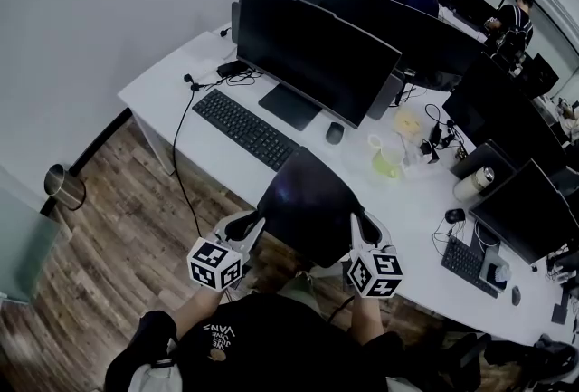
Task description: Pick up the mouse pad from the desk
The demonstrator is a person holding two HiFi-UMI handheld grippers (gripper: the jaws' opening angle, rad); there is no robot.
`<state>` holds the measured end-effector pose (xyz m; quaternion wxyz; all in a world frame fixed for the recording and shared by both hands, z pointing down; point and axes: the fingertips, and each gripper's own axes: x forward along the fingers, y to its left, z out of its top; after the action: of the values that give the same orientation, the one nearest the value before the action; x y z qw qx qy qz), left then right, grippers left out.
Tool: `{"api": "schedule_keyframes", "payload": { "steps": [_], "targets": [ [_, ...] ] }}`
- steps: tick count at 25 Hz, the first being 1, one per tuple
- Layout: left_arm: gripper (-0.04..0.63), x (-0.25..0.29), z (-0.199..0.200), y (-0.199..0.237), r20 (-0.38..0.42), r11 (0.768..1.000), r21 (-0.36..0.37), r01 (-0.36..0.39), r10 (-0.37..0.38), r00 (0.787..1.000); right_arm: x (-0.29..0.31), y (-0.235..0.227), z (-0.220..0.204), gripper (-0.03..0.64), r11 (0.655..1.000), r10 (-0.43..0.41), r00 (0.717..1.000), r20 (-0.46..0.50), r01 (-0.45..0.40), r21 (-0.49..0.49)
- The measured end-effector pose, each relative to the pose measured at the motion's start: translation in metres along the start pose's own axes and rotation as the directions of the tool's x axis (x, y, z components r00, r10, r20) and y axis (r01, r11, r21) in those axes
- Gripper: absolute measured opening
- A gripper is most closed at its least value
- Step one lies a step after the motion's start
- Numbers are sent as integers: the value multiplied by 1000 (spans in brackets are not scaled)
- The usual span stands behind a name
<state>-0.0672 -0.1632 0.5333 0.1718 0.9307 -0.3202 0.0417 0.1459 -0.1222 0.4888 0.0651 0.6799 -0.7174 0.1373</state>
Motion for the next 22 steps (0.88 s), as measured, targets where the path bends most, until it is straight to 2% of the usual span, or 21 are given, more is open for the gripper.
{"api": "schedule_keyframes", "payload": {
  "steps": [22],
  "targets": [
    [58, 4, -13, -9, -18, 1000, -10, 21, -21, 1000, -5, -9, -13, 43, 999, -36, 998, -45, 36, -12]
  ]
}}
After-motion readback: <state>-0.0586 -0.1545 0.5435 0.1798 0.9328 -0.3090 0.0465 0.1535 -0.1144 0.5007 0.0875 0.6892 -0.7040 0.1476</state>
